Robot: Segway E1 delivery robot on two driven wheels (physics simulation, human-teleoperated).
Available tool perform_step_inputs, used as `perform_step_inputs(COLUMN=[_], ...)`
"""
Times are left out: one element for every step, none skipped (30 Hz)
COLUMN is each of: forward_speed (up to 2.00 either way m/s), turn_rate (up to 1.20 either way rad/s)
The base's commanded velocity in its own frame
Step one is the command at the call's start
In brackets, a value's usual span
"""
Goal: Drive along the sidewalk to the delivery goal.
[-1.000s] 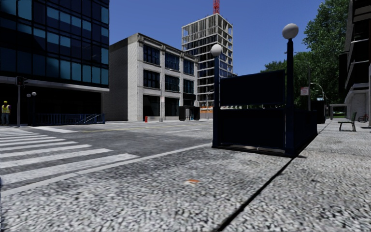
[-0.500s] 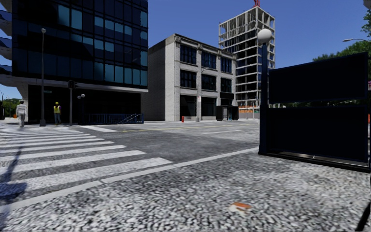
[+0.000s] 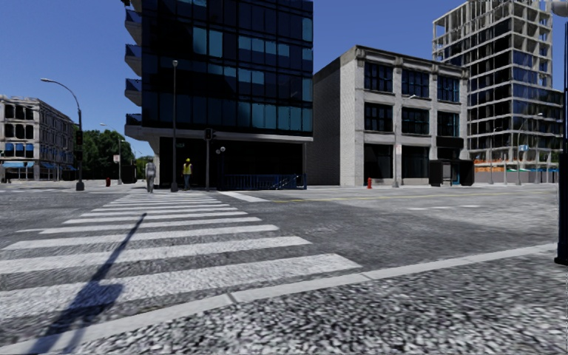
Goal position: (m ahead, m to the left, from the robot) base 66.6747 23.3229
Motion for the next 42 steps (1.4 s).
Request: perform_step_inputs(forward_speed=[1.28, 1.28, 1.28, 1.28, 1.28, 1.28, 1.28, 1.28, 1.28, 1.28, 1.28, 1.28, 1.28, 1.28, 1.28, 1.28, 1.28, 1.28, 1.28, 1.28, 1.28, 1.28, 1.28, 1.28, 1.28, 1.28, 1.28, 1.28, 1.28, 1.28, 1.28, 1.28, 1.28, 1.28, 1.29, 1.32, 1.37, 1.37, 1.40, 1.42, 1.44, 1.44], turn_rate=[0.71, 0.71, 0.71, 0.71, 0.71, 0.69, 0.69, 0.66, 0.64, 0.64, 0.64, 0.64, 0.64, 0.64, 0.64, 0.64, 0.64, 0.64, 0.64, 0.64, 0.64, 0.64, 0.61, 0.58, 0.58, 0.58, 0.58, 0.58, 0.58, 0.57, 0.57, 0.52, 0.40, 0.40, 0.00, 0.00, 0.00, 0.00, 0.00, 0.00, 0.00, 0.00])
